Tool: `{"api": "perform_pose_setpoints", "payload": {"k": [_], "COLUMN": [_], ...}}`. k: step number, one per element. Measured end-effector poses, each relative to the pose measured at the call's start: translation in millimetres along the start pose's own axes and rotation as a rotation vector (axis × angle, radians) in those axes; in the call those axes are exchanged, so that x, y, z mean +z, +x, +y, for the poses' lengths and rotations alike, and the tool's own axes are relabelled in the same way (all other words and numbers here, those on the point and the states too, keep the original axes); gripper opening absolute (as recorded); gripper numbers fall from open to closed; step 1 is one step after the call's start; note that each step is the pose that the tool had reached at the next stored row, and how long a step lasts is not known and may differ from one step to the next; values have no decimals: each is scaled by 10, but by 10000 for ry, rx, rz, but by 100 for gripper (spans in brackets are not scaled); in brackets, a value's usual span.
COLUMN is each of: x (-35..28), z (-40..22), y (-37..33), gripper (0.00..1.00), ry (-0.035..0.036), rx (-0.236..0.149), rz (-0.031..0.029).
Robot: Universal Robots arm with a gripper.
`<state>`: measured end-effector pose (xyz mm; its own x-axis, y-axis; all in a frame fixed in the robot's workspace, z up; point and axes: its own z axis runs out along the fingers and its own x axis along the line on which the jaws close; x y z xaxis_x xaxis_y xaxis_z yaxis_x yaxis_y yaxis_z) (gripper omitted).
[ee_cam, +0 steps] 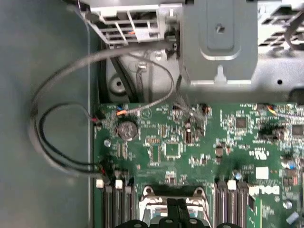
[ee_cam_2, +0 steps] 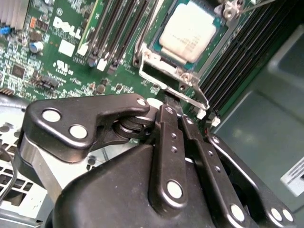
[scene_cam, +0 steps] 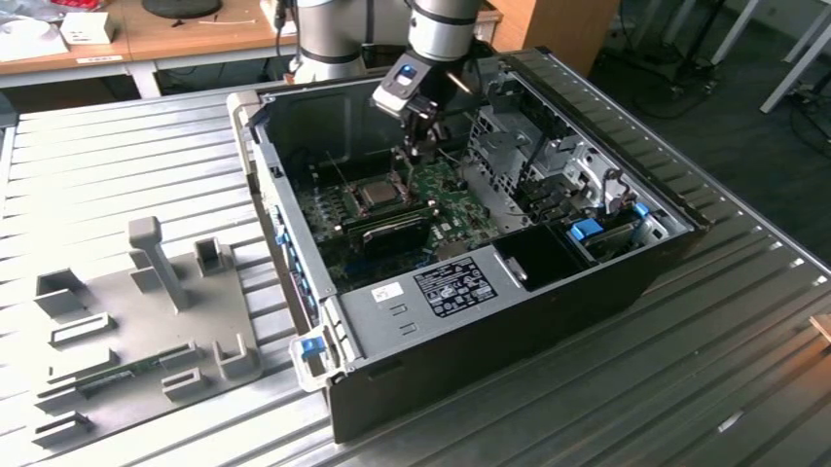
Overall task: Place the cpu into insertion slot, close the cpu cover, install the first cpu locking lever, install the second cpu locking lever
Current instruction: 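Close the cpu cover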
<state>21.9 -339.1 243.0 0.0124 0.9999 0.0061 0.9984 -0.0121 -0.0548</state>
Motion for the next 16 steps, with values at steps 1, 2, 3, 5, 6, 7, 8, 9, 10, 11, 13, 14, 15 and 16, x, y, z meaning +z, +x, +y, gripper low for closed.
{"api": "perform_pose_setpoints", "payload": {"k": [1, 2, 3, 5, 6, 7, 8, 9, 10, 11, 13, 14, 15, 16], "x": [1, 3, 5, 7, 7, 7, 7, 7, 7, 7, 7, 7, 7, 8], "z": [-32, -63, -94, -123, -123, -123, -123, -123, -123, -123, -123, -123, -129, -140], "y": [0, -1, -2, -2, -2, -2, -1, -1, -2, -1, -1, -1, -1, -1], "gripper": [10, 10, 10, 10, 10, 10, 10, 10, 10, 10, 10, 10, 10, 10], "ry": [-34, -69, -105, -147, -147, -147, -147, -147, -147, -147, -147, -147, -159, -184], "rx": [0, 1, 0, -1, -1, -1, -2, -2, -2, -2, -2, -3, -3, -4], "rz": [0, 0, 0, 3, 3, 3, 2, 2, 2, 2, 1, 2, 3, 9]}}
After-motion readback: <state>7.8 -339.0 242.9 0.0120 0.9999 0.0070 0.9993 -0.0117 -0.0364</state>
